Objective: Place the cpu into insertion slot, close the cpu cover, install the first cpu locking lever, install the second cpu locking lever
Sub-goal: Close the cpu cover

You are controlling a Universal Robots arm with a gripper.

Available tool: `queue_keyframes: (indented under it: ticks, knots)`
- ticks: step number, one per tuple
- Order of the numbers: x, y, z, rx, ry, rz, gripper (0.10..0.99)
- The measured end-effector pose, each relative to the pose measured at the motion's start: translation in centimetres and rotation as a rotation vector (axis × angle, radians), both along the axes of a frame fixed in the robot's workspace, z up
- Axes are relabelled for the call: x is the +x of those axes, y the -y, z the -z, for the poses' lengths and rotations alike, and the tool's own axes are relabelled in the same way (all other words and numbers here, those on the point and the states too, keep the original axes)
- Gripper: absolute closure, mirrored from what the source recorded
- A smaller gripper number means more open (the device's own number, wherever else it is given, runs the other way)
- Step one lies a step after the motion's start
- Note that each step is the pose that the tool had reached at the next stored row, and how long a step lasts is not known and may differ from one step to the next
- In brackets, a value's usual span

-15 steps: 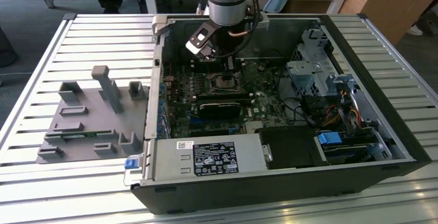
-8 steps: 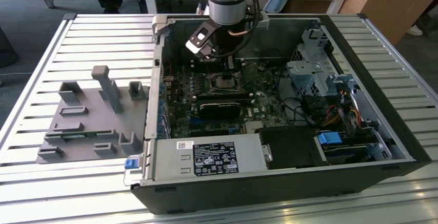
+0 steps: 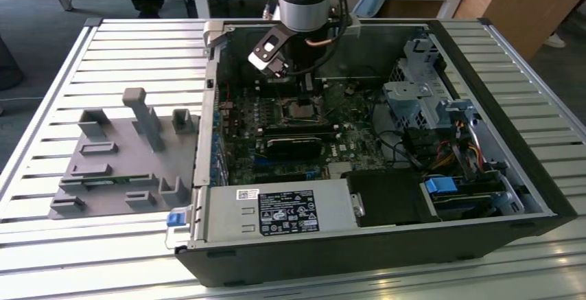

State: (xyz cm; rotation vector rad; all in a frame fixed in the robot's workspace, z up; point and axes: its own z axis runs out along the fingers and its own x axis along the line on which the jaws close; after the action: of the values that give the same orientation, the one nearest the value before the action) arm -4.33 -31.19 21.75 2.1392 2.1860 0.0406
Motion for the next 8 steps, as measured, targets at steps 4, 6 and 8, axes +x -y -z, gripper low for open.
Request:
queue_keyframes:
  ticks: [4,6,8]
  knots:
    - [0.00,0.00,-0.28,0.000,0.0000,0.000,0.980]
    - [0.00,0.00,-0.39,0.000,0.0000,0.000,0.980]
    - [0.00,-0.01,-0.48,0.000,0.0000,0.000,0.980]
